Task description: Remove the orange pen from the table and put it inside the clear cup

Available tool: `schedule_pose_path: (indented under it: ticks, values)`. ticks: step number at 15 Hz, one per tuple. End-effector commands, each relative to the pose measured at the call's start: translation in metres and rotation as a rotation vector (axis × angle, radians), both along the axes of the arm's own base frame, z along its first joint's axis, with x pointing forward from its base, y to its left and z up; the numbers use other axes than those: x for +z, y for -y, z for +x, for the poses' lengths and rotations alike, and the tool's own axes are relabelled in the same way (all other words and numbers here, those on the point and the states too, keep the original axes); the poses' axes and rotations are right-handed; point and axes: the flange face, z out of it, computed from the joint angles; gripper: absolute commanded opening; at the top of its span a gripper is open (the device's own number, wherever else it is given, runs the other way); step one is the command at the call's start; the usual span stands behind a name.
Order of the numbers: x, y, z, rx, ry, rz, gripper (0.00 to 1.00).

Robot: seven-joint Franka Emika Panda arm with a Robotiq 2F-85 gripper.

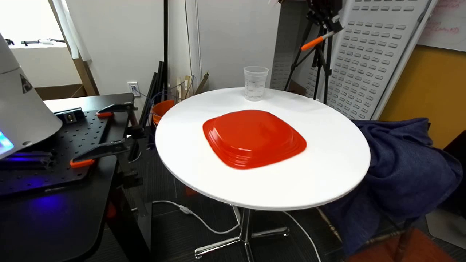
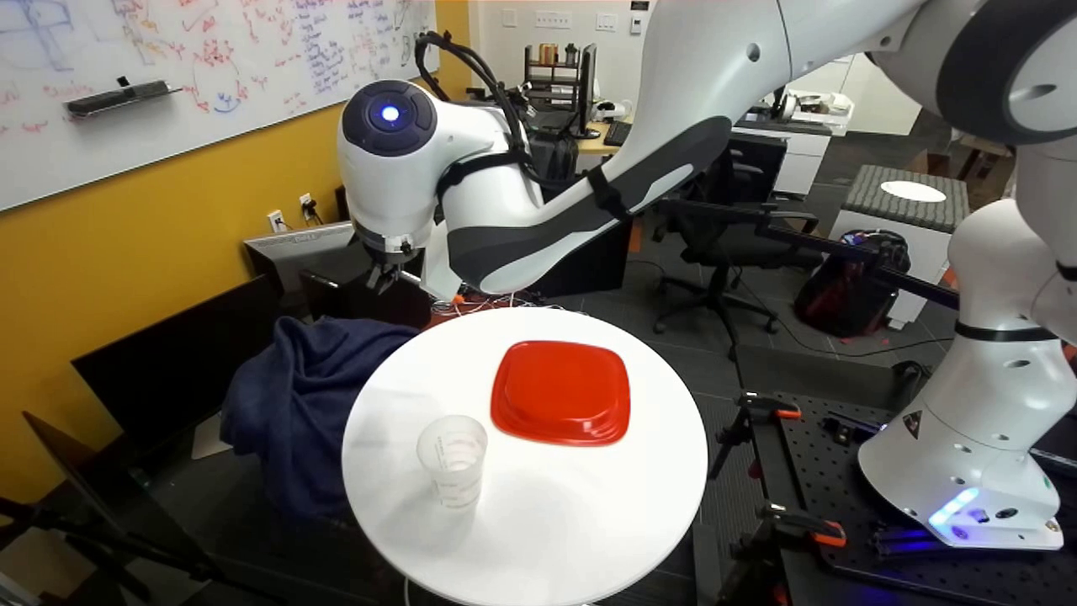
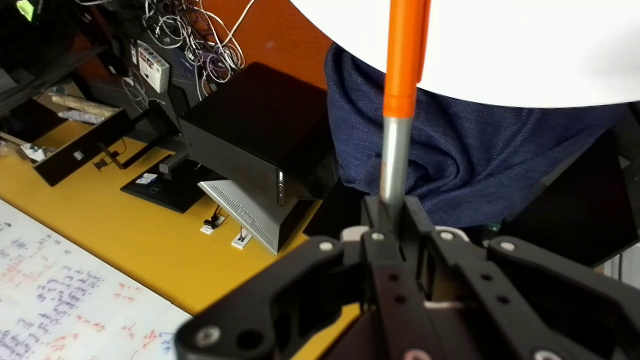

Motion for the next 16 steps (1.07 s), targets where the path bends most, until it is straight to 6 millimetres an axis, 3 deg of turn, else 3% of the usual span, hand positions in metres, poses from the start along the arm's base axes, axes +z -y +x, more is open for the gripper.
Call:
schedule_pose_path:
  ticks: [1, 2, 3, 10, 16]
  values:
    - [0.001, 0.001, 0.000, -0.002, 0.000, 0.001, 0.13]
    - [0.000, 0.002, 0.000, -0.003, -0.001, 0.002, 0.13]
    - [0.000, 0.003, 0.000, -0.004, -0.001, 0.002, 0.03]
    - [-0.022, -0.026, 0.012, 0.138, 0.162, 0.007, 0.03]
    - [-0.046, -0.038, 0.009, 0.128, 0.287, 0.065, 0.03]
